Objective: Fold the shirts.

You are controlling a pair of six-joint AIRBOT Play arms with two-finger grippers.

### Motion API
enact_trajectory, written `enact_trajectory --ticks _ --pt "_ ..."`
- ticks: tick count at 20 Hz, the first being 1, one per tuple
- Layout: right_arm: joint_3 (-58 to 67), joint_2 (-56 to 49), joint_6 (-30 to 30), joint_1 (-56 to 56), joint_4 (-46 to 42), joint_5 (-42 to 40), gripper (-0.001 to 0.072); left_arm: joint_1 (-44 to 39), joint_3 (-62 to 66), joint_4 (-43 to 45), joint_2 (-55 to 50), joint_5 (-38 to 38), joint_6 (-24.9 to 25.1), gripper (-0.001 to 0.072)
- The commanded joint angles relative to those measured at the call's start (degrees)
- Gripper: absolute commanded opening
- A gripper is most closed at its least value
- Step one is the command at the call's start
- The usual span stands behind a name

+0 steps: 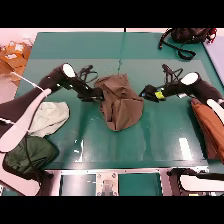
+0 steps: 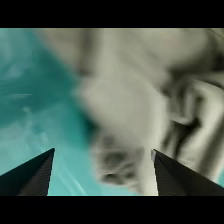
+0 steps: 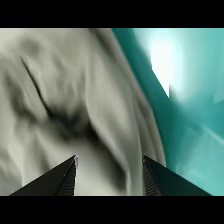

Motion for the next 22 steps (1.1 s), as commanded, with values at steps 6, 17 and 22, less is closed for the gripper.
enact_trajectory --ticks 6,17,22 --pt "17.3 -18.5 -1.7 5.3 1.3 5.6 0.0467 -5.2 -2.4 -1.3 -1.6 0.5 5.5 0.003" --pt "22.9 -5.6 -2.6 0.5 3.4 10.1 0.0015 9.2 -2.2 6.2 16.8 -4.1 -0.5 0.0028" --pt "23.2 19.1 -2.6 -4.8 3.8 9.4 0.0015 9.8 -0.4 6.1 40.9 4.2 -1.7 0.0028"
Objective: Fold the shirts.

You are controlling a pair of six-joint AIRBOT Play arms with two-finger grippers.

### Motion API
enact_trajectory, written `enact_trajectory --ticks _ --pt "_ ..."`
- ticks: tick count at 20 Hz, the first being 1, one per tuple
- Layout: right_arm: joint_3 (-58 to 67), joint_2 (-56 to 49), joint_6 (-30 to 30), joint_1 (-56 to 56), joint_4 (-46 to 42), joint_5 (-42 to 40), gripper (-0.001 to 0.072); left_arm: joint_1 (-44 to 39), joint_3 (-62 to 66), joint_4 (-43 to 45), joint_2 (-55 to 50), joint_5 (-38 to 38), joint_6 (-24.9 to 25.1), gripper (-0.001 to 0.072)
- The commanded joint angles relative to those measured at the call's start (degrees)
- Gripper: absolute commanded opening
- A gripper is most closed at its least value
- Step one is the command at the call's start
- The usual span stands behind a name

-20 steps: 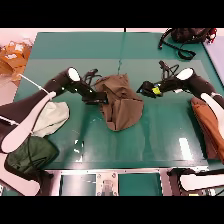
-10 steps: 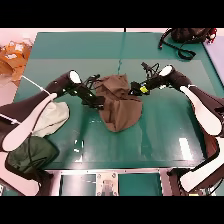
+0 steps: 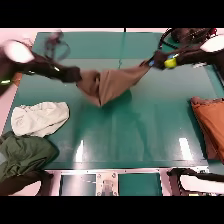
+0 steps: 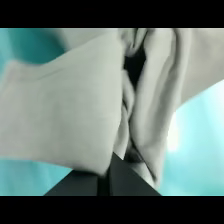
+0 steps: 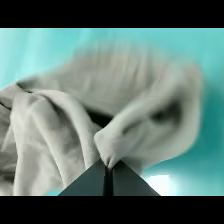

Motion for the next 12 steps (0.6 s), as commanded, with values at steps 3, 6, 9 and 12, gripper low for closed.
enact_trajectory --ticks 3,6,9,12 --pt "1.2 26.0 0.0 -7.5 0.3 -4.1 0.0016 0.8 6.9 2.8 21.3 3.7 -4.6 0.0029" --pt "2.0 36.8 0.2 -11.3 0.3 -9.9 0.0017 0.8 13.7 5.4 24.6 -1.3 -5.6 0.0029" --pt "2.6 42.1 1.2 -12.5 -0.3 -11.5 0.0017 0.8 18.2 8.6 24.6 -6.9 -6.7 0.003" --pt "1.5 41.0 3.6 -12.4 -0.3 -7.2 0.0017 0.8 13.4 8.7 24.4 -12.9 -7.0 0.003"
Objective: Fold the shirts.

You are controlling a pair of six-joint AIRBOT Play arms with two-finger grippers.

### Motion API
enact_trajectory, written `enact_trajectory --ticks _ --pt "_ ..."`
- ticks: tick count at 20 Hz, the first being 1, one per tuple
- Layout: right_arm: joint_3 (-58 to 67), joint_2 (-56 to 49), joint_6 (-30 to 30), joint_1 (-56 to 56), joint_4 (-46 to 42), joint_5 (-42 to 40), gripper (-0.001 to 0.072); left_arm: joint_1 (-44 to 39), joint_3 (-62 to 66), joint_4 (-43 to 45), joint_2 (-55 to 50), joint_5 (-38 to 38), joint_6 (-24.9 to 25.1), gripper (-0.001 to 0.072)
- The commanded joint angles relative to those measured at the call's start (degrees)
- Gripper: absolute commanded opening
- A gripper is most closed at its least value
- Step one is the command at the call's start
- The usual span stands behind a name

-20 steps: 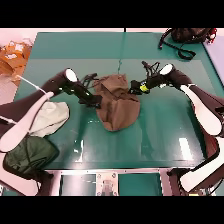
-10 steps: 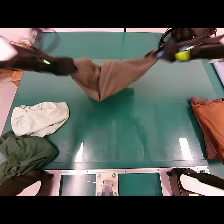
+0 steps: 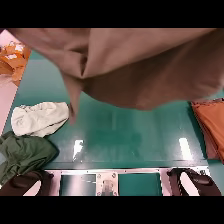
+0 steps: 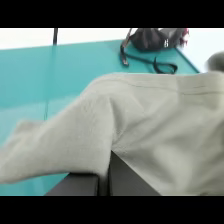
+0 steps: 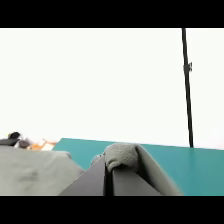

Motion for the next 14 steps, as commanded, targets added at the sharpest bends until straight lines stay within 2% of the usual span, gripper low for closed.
enact_trajectory --ticks 1,3,5,9,11,14 --pt "-2.1 0.0 1.9 -0.7 -0.4 3.6 0.0017 0.0 -5.3 1.1 0.6 -7.5 -0.8 0.003" --pt "-7.2 -3.9 1.8 0.3 0.6 5.6 0.0018 0.0 -15.6 -1.4 0.5 -6.5 -0.8 0.003" --pt "-14.5 -8.8 0.3 3.5 1.1 4.7 0.0017 0.0 -28.9 -6.1 0.0 -1.5 0.6 0.003" --pt "-25.4 -24.4 -3.6 11.6 1.1 -6.2 0.0018 0.0 -53.9 -17.8 -5.1 18.4 7.3 0.0031" --pt "-25.6 -34.6 -4.4 14.2 1.1 -10.6 0.0018 0.0 -59.6 -23.7 -11.1 25.5 11.1 0.0031" --pt "-23.2 -46.6 -4.4 15.6 2.0 -14.9 0.0018 0.0 -58.5 -26.6 -21.0 28.6 14.1 0.0031"
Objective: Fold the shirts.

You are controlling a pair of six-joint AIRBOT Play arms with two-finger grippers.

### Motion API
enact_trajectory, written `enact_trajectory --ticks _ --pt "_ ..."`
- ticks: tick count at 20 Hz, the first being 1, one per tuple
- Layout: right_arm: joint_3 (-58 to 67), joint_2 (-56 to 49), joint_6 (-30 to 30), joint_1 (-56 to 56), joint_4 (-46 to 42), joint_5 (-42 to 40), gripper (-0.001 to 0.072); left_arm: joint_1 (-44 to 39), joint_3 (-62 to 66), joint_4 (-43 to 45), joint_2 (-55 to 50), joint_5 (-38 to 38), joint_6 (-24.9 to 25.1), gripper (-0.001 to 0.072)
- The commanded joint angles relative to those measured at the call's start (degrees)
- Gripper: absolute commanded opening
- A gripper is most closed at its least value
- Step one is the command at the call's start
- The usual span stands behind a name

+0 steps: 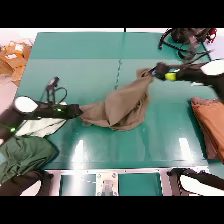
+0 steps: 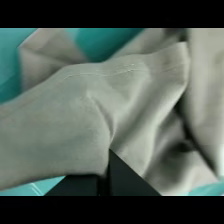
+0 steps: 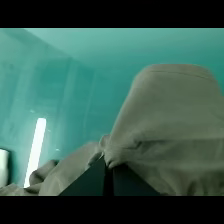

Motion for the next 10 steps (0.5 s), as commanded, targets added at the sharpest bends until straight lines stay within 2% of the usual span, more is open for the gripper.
enact_trajectory --ticks 1,2,3,4,7,10 --pt "1.3 -13.3 -0.8 2.1 0.7 -5.3 0.0018 0.0 -2.0 -6.1 -10.3 7.3 4.9 0.0032" --pt "2.3 -14.7 -0.8 1.9 0.8 -5.3 0.0038 0.0 0.0 -6.0 -12.8 7.2 5.8 0.0062" --pt "3.0 -15.0 -0.8 1.3 0.7 -5.3 0.0189 0.0 2.2 -5.9 -14.5 6.9 6.8 0.0338" --pt "4.1 -14.4 -0.8 0.1 0.6 -4.1 0.0278 0.3 4.7 -5.1 -15.5 6.4 6.8 0.061" --pt "8.4 -10.5 0.4 -7.8 -1.1 7.4 0.025 5.3 14.2 -3.8 -15.7 0.2 6.8 0.0619" --pt "4.3 -3.8 4.9 -16.2 -7.1 16.7 0.0249 12.6 23.1 -3.5 -15.7 -9.5 6.9 0.062"
